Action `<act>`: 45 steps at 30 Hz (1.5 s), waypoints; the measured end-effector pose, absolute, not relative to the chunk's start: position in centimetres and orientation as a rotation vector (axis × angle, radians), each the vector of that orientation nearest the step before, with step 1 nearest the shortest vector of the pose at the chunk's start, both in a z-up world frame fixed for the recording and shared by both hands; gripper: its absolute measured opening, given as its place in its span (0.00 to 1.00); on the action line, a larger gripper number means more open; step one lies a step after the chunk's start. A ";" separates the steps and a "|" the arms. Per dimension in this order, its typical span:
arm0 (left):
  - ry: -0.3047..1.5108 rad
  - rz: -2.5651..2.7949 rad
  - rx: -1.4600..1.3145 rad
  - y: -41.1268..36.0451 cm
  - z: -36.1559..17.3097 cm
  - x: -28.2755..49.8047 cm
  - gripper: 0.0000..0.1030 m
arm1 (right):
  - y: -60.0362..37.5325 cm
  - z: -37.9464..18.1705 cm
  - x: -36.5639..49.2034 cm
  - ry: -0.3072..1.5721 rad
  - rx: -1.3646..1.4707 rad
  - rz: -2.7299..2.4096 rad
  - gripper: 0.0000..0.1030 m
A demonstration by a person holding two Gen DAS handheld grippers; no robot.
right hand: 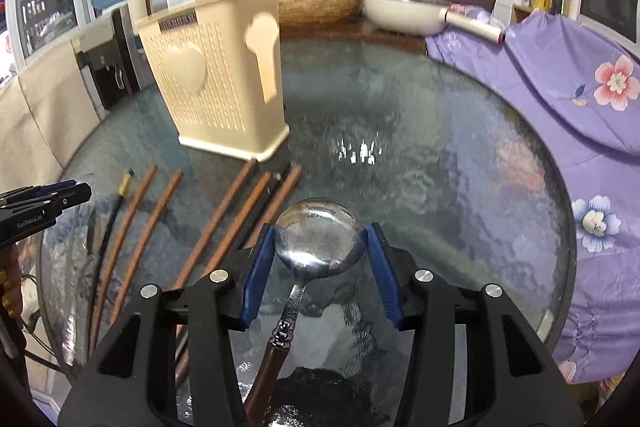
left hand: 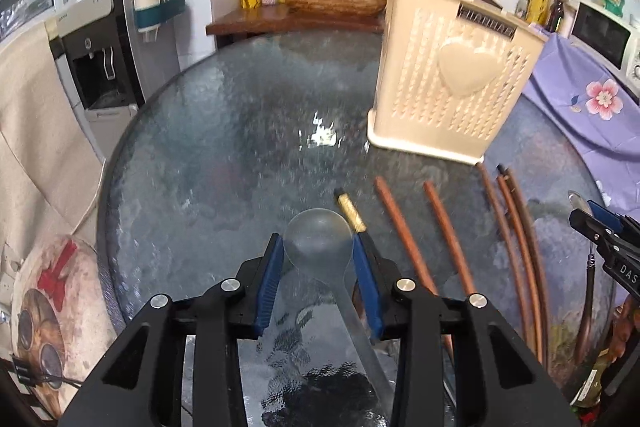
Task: Organize utensils
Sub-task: 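Lift the steel ladle with the right tool while the left tool grasps the steel spoon, then carry the ladle over the cream holder and drop it in with the right tool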
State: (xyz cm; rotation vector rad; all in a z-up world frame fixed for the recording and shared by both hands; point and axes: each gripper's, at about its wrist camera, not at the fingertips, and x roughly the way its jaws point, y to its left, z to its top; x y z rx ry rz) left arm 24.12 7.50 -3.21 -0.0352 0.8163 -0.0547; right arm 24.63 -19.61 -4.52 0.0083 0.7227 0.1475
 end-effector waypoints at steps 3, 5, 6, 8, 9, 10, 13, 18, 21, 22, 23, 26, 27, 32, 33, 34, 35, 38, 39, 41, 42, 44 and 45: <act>0.766 -0.064 -0.030 7.4 -1.6 23.3 0.34 | -19.6 -3.3 23.7 0.667 -0.002 0.149 0.47; 0.737 -0.069 -0.029 7.3 -0.7 22.9 0.34 | -19.7 -2.5 23.2 0.639 -0.007 0.151 0.47; 0.721 -0.075 -0.031 7.3 -0.1 22.6 0.34 | -19.7 -2.0 22.8 0.622 -0.009 0.153 0.47; 0.691 -0.083 -0.028 7.2 0.9 22.0 0.34 | -19.9 -1.1 22.2 0.592 -0.010 0.154 0.47; 0.678 -0.088 -0.025 7.1 1.3 21.7 0.34 | -19.9 -0.6 21.9 0.575 -0.010 0.156 0.47; 0.663 -0.092 -0.020 7.0 1.8 21.4 0.34 | -20.0 -0.2 21.6 0.562 -0.011 0.159 0.47; 0.624 -0.104 -0.011 6.7 2.9 20.8 0.34 | -19.9 0.8 20.9 0.538 -0.024 0.166 0.47; 0.609 -0.115 -0.012 6.2 3.2 20.6 0.34 | -19.8 1.0 20.6 0.530 -0.028 0.175 0.47; 0.596 -0.120 -0.014 6.1 3.5 20.2 0.34 | -19.7 1.2 20.5 0.527 -0.021 0.185 0.47; 0.591 -0.123 -0.013 6.0 3.7 20.1 0.34 | -19.6 1.2 20.5 0.526 -0.021 0.188 0.47; 0.587 -0.125 -0.013 6.1 3.9 20.1 0.34 | -19.6 1.4 20.5 0.522 -0.022 0.192 0.47; 0.569 -0.135 -0.019 6.2 4.6 20.0 0.34 | -19.4 1.9 20.3 0.504 -0.029 0.200 0.47; 0.563 -0.137 -0.021 6.2 4.9 20.0 0.34 | -19.3 2.1 20.3 0.501 -0.031 0.201 0.47; 0.549 -0.146 -0.026 6.2 5.6 20.2 0.34 | -19.0 2.7 20.4 0.485 -0.039 0.211 0.46; 0.543 -0.149 -0.027 6.1 5.8 20.2 0.34 | -18.9 2.8 20.5 0.482 -0.041 0.212 0.46; 0.537 -0.153 -0.023 6.0 6.0 20.3 0.34 | -18.8 3.0 20.6 0.478 -0.044 0.214 0.46; 0.533 -0.156 -0.020 5.9 6.1 20.3 0.34 | -18.7 3.1 20.6 0.475 -0.047 0.213 0.46; 0.520 -0.164 -0.007 5.3 6.5 20.6 0.34 | -18.5 3.6 20.8 0.463 -0.052 0.223 0.46; 0.519 -0.167 -0.005 5.2 6.6 20.7 0.34 | -18.5 3.8 20.8 0.457 -0.056 0.225 0.46; 0.517 -0.169 -0.002 4.9 6.6 20.9 0.34 | -18.4 4.1 20.8 0.449 -0.063 0.226 0.46; 0.516 -0.171 -0.003 4.8 6.7 21.0 0.34 | -18.3 4.3 20.9 0.446 -0.064 0.227 0.46; 0.512 -0.177 -0.006 4.6 6.9 21.2 0.34 | -18.3 4.7 20.9 0.436 -0.065 0.230 0.46; 0.508 -0.179 -0.007 4.5 7.0 21.4 0.34 | -18.3 4.9 20.9 0.432 -0.064 0.233 0.46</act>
